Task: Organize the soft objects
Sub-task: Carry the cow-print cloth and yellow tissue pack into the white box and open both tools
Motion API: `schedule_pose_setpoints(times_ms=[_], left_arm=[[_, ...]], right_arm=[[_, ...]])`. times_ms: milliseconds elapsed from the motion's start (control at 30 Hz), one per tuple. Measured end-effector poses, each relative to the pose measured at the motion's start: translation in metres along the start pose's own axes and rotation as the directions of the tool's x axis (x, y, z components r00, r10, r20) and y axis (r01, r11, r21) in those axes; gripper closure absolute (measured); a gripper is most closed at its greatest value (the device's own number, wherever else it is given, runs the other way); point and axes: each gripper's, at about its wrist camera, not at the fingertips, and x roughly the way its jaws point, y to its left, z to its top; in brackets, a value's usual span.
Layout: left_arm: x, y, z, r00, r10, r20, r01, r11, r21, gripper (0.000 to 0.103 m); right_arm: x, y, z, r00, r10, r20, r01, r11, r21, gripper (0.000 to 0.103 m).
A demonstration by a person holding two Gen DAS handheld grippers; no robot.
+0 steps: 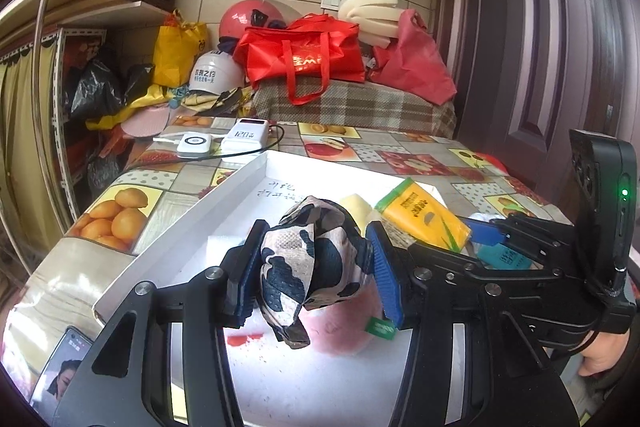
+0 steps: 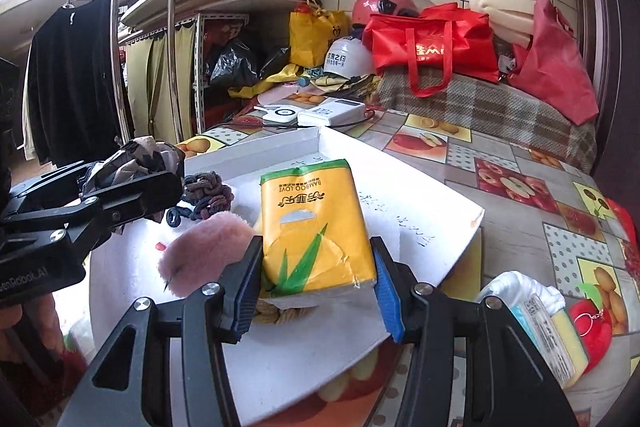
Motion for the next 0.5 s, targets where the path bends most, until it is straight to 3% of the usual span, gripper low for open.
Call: schedule_pose_setpoints(times_ms=[233, 500], left_arm=[[0.020, 0.011, 0.006, 0.998, 0.058, -0.038, -0.060, 0.997, -0.050, 0.054], [0.030, 0.010, 0.006, 0.994, 0.081, -0.075, -0.084, 0.996, -0.036, 0.054]], right_arm=[[0.012, -0.002, 0.006, 1.000, -0.017, -0.009, 0.017, 1.000, 0.016, 0.052], [0.010, -0.003, 0.007, 1.000, -0.017, 0.007, 0.017, 1.000, 0.018, 0.052]])
